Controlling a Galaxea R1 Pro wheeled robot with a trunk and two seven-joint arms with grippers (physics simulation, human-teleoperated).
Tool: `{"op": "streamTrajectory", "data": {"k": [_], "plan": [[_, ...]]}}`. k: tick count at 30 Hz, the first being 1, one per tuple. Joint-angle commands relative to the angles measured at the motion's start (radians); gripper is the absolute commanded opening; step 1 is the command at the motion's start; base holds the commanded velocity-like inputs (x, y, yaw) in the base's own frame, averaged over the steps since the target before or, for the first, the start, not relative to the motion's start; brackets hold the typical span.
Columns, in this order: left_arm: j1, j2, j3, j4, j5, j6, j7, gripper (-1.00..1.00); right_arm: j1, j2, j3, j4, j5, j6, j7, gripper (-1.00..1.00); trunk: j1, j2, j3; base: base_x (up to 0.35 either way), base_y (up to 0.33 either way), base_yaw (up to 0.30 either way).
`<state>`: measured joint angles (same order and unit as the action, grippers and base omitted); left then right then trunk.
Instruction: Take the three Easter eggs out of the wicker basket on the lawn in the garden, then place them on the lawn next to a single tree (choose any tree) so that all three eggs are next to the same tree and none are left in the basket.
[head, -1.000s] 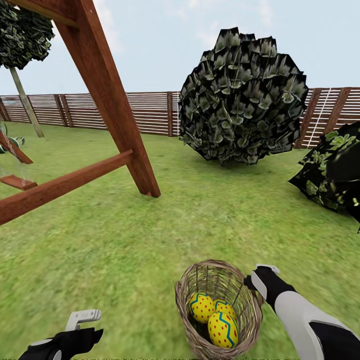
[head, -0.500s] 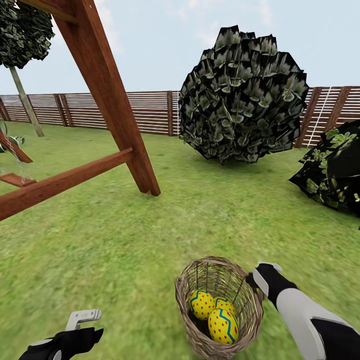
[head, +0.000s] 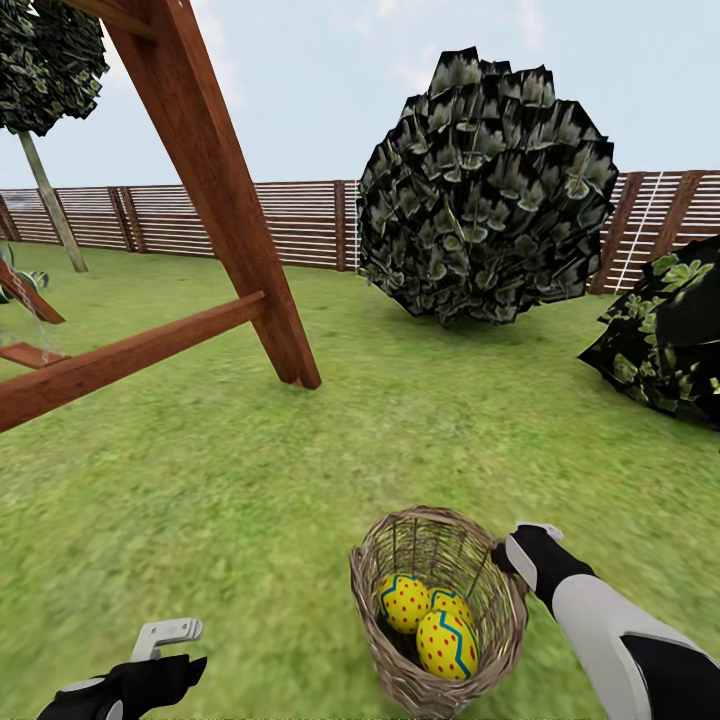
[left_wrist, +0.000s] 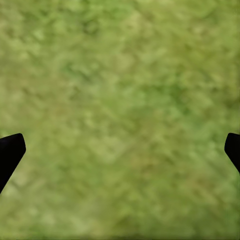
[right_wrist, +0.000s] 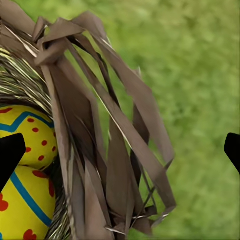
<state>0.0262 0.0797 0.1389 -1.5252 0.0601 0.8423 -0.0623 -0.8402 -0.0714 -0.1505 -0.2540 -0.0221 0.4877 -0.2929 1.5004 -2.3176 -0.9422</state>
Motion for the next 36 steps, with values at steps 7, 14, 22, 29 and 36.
{"op": "streamTrajectory", "data": {"k": [7, 14, 22, 29, 36], "plan": [[0.000, 0.000, 0.002, -0.001, 0.006, 0.004, -0.001, 1.00, -0.005, 0.001, -0.002, -0.001, -0.002, 0.005, -0.003, 1.00, 0.004, -0.007, -0.004, 0.000, 0.000, 0.000], [0.000, 0.000, 0.002, -0.001, 0.006, 0.004, -0.001, 1.00, -0.006, 0.001, -0.002, -0.001, -0.002, 0.005, -0.003, 1.00, 0.015, -0.028, -0.013, 0.000, 0.000, 0.000], [0.000, 0.000, 0.002, -0.001, 0.006, 0.004, -0.001, 1.00, -0.007, 0.000, -0.002, 0.002, -0.002, 0.005, -0.003, -1.00, 0.015, -0.028, -0.013, 0.000, 0.000, 0.000], [0.000, 0.000, 0.003, 0.000, 0.006, 0.004, -0.001, 1.00, -0.007, -0.001, -0.003, 0.003, -0.002, 0.005, -0.003, -1.00, 0.015, -0.028, -0.013, 0.000, 0.000, 0.000], [0.000, 0.000, 0.002, 0.000, 0.006, 0.004, 0.000, 1.00, -0.007, -0.001, -0.003, 0.004, -0.002, 0.005, -0.003, -1.00, 0.015, -0.028, -0.013, 0.000, 0.000, 0.000]]}}
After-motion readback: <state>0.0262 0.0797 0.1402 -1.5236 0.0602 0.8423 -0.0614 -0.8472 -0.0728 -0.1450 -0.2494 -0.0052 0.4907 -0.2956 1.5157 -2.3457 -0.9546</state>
